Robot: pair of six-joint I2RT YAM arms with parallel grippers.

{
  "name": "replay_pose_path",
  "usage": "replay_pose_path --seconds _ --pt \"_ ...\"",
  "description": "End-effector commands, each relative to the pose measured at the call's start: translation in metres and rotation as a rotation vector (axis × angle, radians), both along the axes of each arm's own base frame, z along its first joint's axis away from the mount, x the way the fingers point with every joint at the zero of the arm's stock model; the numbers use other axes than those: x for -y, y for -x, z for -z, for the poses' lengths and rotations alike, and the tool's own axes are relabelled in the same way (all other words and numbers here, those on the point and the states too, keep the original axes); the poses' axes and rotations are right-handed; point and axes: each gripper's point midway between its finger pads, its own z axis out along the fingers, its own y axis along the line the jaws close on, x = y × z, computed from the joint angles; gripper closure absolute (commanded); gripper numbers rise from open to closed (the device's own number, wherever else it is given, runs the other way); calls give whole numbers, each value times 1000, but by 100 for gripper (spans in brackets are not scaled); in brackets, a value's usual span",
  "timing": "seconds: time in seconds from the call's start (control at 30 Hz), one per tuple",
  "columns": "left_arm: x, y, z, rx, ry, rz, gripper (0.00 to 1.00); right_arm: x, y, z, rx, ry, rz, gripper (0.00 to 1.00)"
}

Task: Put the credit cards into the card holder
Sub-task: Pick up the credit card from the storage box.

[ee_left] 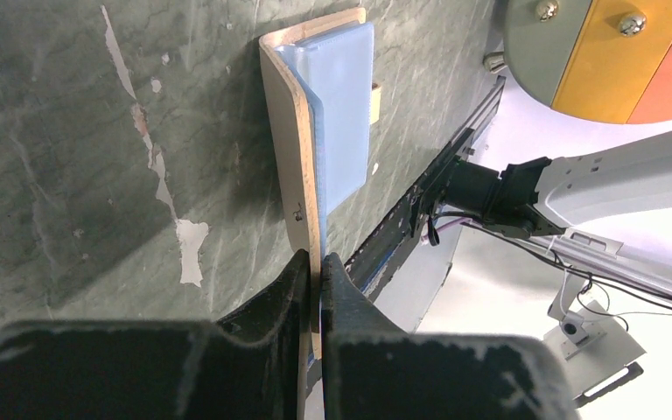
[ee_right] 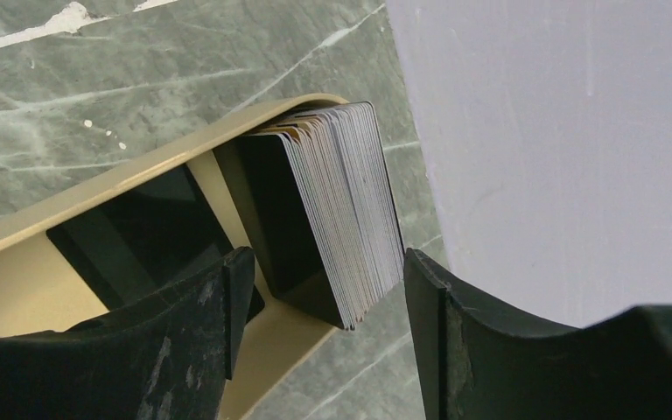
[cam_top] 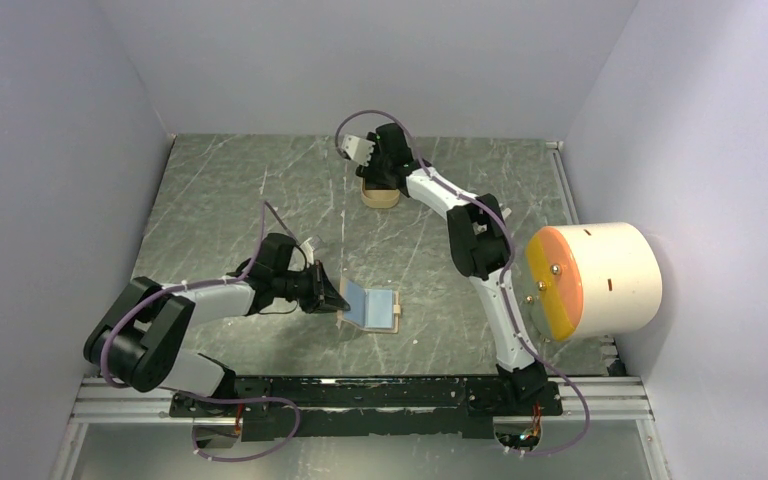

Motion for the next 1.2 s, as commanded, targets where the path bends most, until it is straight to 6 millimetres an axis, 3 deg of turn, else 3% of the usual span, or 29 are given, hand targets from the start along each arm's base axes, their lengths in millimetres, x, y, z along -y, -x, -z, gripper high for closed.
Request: replay_pose_path --seconds 0.0,0.2,0.47,0.63,0.77,0.93,1.17 --pt "3 -3 -13 29 34 16 91 -1 -15 -6 55 21 -13 33" --pt "4 0 -8 9 43 15 91 11 -32 -5 96 5 40 39" --pt "7 -4 -8 9 54 14 91 19 -35 -32 116 -60 42 48" --pt "7 -3 -7 3 57 12 91 25 -35 -38 112 -85 39 52" --pt "7 -2 -5 1 53 12 91 27 -34 -34 89 -88 36 60" --pt "8 -2 -4 0 56 16 91 26 -31 -34 81 -96 25 79" --pt "8 -2 -3 -5 56 19 91 27 -27 -46 87 -101 9 88"
